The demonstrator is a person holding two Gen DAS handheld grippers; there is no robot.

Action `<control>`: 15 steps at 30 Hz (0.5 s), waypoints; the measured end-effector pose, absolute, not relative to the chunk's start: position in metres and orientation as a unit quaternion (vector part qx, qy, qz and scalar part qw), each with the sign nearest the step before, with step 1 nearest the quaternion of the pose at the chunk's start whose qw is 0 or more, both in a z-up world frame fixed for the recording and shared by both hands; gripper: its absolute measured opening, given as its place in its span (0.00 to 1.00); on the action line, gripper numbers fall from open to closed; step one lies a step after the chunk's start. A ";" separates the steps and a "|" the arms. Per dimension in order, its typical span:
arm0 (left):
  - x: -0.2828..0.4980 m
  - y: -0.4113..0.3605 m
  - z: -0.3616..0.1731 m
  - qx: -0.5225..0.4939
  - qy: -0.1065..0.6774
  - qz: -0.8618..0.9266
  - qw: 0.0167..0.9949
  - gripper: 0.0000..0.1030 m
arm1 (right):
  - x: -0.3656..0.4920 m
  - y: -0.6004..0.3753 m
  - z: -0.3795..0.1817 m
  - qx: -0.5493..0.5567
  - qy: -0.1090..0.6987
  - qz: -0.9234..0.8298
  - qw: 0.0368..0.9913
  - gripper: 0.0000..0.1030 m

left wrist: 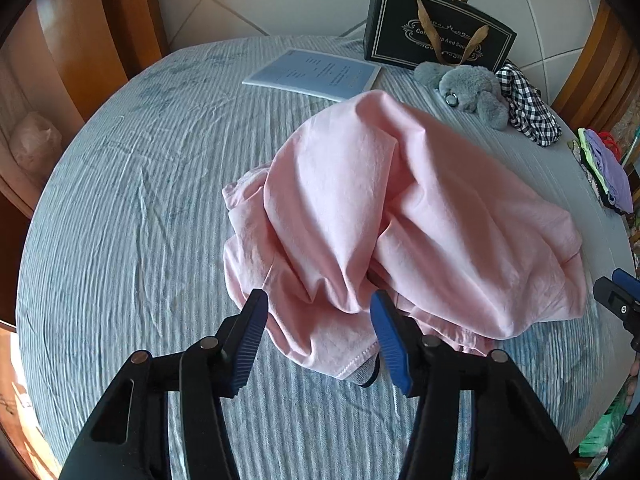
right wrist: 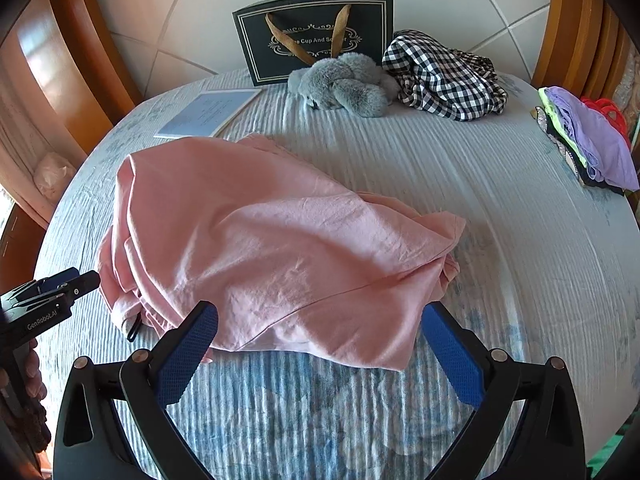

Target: Fold clothes

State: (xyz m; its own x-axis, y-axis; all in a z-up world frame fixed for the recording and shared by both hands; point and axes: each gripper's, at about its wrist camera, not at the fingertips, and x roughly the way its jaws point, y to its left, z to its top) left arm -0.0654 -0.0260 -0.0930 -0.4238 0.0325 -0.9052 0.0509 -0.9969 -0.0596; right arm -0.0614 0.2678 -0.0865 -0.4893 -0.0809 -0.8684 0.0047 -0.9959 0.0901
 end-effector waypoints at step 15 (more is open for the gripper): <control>-0.098 -0.020 -0.147 0.576 -0.003 -0.817 0.011 0.46 | -0.112 0.295 -0.145 0.553 -0.056 -0.831 0.016 0.87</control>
State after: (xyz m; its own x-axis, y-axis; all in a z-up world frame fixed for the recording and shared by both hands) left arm -0.0985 -0.0197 -0.1466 -0.3362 -0.0218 -0.9416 0.0139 -0.9997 0.0182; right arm -0.1122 0.2947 -0.1449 -0.3879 -0.0882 -0.9175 -0.0357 -0.9932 0.1106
